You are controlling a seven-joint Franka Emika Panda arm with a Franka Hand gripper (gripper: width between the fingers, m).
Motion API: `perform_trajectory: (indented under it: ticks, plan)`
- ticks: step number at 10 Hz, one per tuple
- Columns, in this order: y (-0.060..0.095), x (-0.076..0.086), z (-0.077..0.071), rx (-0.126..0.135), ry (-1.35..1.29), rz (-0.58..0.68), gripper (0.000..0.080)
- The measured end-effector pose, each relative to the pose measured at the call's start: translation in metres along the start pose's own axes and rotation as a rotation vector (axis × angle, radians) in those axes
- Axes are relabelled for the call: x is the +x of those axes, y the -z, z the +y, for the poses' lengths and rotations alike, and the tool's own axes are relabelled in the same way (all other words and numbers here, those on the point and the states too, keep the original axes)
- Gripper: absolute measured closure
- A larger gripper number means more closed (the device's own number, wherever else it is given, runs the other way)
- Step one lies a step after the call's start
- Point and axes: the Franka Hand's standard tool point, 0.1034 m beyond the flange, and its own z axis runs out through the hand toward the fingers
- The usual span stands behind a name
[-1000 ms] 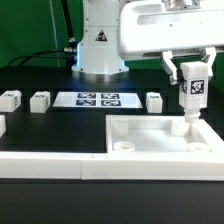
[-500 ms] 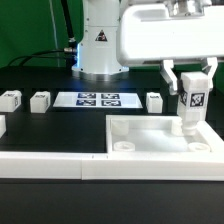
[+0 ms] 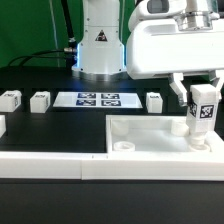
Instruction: Assemble square table
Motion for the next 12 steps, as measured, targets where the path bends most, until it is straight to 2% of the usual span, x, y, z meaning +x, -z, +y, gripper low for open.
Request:
perform_trajectory:
  ticks: [4, 9, 12]
  plan:
    - [-0.004, 0.004, -0.001, 0.000, 0.002, 0.014, 0.0509]
    - [-0.017, -0.010, -0.001, -0.004, 0.002, 0.020, 0.0509]
    - [-0.018, -0.010, -0.001, -0.018, -0.023, 0.095, 0.0509]
